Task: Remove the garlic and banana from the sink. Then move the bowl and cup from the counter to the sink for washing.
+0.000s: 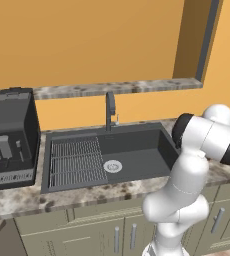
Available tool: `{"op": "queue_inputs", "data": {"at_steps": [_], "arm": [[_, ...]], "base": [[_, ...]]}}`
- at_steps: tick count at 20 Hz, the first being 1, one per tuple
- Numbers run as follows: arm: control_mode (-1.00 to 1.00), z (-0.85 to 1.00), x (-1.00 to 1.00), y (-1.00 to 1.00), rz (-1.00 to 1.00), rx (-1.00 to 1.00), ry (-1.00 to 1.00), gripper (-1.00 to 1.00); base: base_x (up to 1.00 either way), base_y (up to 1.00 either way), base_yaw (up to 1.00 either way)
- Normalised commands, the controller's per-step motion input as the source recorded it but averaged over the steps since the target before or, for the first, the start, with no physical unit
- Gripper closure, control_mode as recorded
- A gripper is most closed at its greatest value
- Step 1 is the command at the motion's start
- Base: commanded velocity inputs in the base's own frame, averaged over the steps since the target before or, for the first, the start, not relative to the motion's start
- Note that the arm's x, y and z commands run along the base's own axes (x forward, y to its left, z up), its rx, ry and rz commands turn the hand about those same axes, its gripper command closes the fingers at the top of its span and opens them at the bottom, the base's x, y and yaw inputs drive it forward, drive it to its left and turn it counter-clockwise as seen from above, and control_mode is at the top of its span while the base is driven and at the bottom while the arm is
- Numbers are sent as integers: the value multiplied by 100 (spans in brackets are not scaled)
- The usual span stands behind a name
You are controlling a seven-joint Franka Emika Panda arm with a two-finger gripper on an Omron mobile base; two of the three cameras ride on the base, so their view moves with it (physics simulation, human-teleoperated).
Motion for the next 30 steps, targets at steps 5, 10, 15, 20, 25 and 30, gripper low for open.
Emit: {"op": "queue_inputs", "data": {"at_steps": [5,10,15,20,25,30], "arm": [[-100,-15,-4,2,-24,0,-2,100],[-100,-21,0,0,-22,0,-3,100],[-100,-23,4,-1,-16,0,0,100],[-100,-23,8,-8,-13,0,0,100],[-100,-16,9,-15,-9,0,0,100],[-100,-14,6,-16,-6,0,0,100]], "base": [[0,0,0],[0,0,0],[0,0,0],[0,0,0],[0,0,0],[0,0,0]]}}
